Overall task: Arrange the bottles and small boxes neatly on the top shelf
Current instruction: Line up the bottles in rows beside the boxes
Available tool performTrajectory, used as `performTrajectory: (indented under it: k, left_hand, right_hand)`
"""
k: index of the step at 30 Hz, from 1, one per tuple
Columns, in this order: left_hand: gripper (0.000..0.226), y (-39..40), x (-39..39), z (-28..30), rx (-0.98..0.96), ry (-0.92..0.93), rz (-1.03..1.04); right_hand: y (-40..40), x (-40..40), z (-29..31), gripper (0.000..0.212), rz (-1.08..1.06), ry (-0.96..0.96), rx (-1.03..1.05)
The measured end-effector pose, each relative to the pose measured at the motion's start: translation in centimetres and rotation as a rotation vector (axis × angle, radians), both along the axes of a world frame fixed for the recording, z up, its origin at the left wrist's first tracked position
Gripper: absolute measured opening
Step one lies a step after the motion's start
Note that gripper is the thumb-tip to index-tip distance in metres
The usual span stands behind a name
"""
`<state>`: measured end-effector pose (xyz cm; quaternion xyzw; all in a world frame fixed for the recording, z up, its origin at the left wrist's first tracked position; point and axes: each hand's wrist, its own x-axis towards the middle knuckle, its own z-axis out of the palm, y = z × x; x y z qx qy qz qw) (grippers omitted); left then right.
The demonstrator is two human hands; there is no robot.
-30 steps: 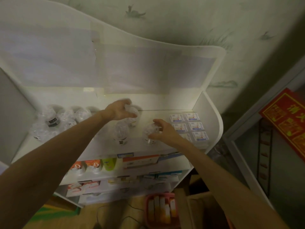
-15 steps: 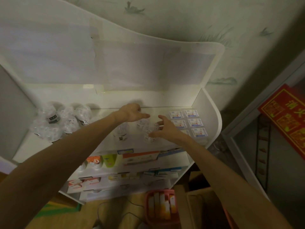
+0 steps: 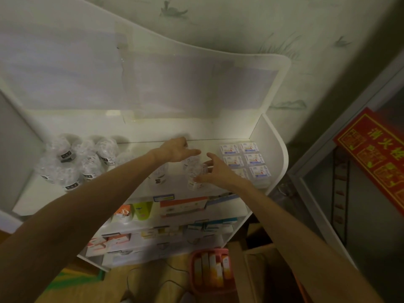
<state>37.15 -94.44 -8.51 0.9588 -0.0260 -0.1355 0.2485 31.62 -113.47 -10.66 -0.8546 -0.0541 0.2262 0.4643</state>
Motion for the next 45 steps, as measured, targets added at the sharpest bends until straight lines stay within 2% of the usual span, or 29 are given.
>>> performTrajectory:
  k: [5,7,9,11,13,14,17,19,21,24,28,31,34,38,41,45]
  left_hand:
    - [0.083,0.1,-0.3,0.3,-0.028,0.031,-0.040]
    - [0.085,1.0,-0.5,1.0,-0.042,0.002,-0.044]
    - [0.077,2.9,-0.6,2.1,-0.032,-0.062,-0.020]
    - [0.063,5.5,-0.5,3.4,0.015,-0.112,0.008]
    - [0.051,8.0,-0.5,4.3,0.087,-0.116,0.005]
    - [0.046,9.1,-0.6,4.6,0.117,-0.102,-0.002]
    - [0.044,11.7,-1.4,5.1,0.196,-0.005,-0.041]
    - [0.051,12.8,-2.0,5.1,0.261,0.068,-0.073]
    - [0.062,13.6,-2.5,4.7,0.307,0.135,-0.089]
    - [0.077,14.2,-3.1,3.7,0.290,0.238,-0.091]
    - [0.088,14.4,-3.3,3.1,0.416,0.294,-0.166]
    - [0.082,14.6,-3.0,3.1,0.422,0.227,-0.169]
    - [0.078,14.2,-2.8,3.4,0.339,0.090,-0.055]
    - [0.069,12.3,-2.8,3.3,0.160,0.065,0.104]
    - [0.076,10.6,-2.8,2.9,0.206,0.041,0.131]
    - [0.091,9.1,-2.8,2.5,0.232,0.076,0.128]
  right_hand:
    - [0.3,-0.5,0.0,0.109,-0.011,-0.006,-0.026]
    - [0.5,-0.6,0.4,0.113,-0.002,-0.067,-0.120]
    - [1.2,-0.7,1.4,0.111,-0.026,-0.265,-0.250]
    - [3.0,-0.6,2.5,0.098,0.002,-0.563,-0.334]
    - [5.4,-0.3,3.3,0.086,0.126,-0.786,-0.384]
    - [6.7,-0.1,3.4,0.081,0.215,-0.824,-0.402]
    - [10.1,0.4,3.3,0.077,0.471,-0.808,-0.551]
    - [11.5,0.6,2.9,0.080,0.564,-0.836,-0.713]
    - [12.2,0.8,2.5,0.079,0.605,-0.834,-0.791]
    - [12.0,1.2,2.2,0.070,0.591,-0.822,-0.762]
    - [11.2,1.9,2.3,0.064,0.555,-0.790,-0.670]
    - [10.5,2.1,2.4,0.065,0.524,-0.787,-0.619]
    - [9.7,1.8,2.3,0.066,0.502,-0.762,-0.579]
    - [9.0,1.2,2.0,0.076,0.505,-0.723,-0.551]
    - [8.5,0.4,2.2,0.089,0.478,-0.677,-0.465]
    - [7.7,0.1,2.3,0.093,0.449,-0.673,-0.432]
